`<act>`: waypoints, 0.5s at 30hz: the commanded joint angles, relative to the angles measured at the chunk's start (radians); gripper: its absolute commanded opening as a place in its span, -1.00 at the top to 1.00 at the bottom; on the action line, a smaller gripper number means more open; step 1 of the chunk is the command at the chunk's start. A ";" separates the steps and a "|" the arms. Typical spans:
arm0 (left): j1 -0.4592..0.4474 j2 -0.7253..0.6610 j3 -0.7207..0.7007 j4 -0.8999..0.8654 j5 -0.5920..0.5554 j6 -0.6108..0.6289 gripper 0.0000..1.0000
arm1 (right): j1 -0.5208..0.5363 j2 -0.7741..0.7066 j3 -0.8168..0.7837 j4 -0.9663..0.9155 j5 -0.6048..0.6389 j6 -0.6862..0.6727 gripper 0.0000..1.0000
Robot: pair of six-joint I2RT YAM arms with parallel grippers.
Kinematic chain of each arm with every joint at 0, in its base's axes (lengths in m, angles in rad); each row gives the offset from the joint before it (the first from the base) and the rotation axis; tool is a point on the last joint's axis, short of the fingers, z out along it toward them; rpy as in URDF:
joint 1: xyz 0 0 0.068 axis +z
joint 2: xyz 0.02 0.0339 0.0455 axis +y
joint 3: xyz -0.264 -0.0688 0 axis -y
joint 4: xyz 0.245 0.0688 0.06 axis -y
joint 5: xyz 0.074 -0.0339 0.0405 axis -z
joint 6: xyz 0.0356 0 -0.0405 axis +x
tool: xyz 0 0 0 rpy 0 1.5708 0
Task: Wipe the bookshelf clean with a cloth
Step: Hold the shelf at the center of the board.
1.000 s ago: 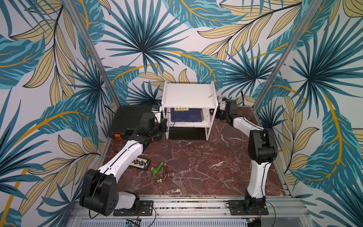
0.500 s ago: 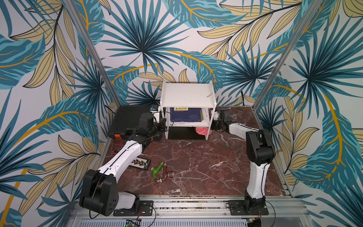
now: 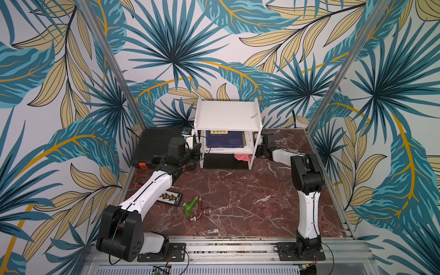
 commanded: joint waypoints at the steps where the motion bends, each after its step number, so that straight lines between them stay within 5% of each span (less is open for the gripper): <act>1: -0.014 0.027 -0.019 -0.017 0.039 -0.068 1.00 | -0.036 -0.027 -0.060 0.110 0.205 0.112 1.00; 4: -0.018 0.036 -0.004 -0.041 0.015 -0.079 1.00 | -0.026 0.001 -0.025 0.075 0.045 0.079 1.00; 7: -0.018 0.037 0.005 -0.051 0.010 -0.090 1.00 | -0.029 -0.078 -0.116 -0.061 -0.080 -0.098 1.00; 10: -0.021 0.038 0.024 -0.075 0.011 -0.085 1.00 | -0.108 -0.290 -0.352 -0.083 0.063 -0.204 1.00; 15: -0.046 0.031 0.023 -0.067 0.045 -0.085 1.00 | -0.307 -0.689 -0.703 0.105 0.185 -0.198 1.00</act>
